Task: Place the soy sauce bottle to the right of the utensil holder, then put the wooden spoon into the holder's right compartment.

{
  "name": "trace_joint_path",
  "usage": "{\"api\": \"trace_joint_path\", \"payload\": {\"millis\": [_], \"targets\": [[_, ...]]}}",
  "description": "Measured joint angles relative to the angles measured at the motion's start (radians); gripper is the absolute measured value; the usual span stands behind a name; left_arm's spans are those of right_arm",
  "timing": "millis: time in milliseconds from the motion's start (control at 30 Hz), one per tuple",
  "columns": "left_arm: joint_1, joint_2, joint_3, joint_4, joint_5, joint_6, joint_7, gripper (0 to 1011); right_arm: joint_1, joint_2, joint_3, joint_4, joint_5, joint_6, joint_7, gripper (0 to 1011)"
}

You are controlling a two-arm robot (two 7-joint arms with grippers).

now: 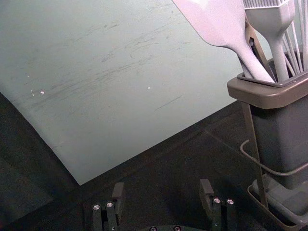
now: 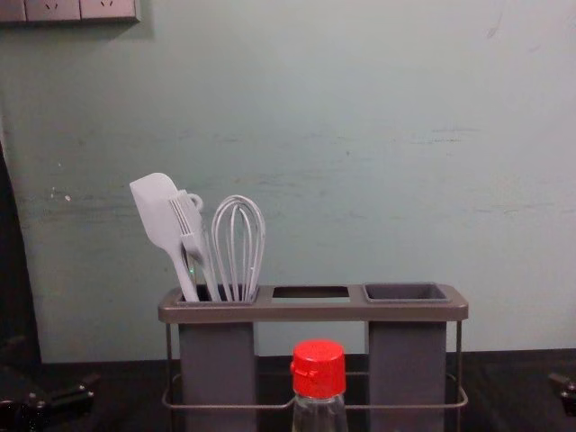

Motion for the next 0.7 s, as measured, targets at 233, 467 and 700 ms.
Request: {"api": "trace_joint_path", "payload": {"millis": [233, 467, 700], "targets": [[0.000, 0.000, 0.000, 0.000, 0.000, 0.000, 0.000, 1012, 0.000, 0.000, 0.000, 0.000, 0.000, 0.000, 0.000, 1003], [0.000, 0.000, 0.000, 0.000, 0.000, 0.000, 0.000, 1012, 0.000, 0.000, 0.000, 0.000, 0.000, 0.000, 0.000, 1002], [0.000, 0.000, 0.000, 0.000, 0.000, 0.000, 0.000, 1011, 0.000, 0.000, 0.000, 0.000, 0.000, 0.000, 0.000, 1002]]}}
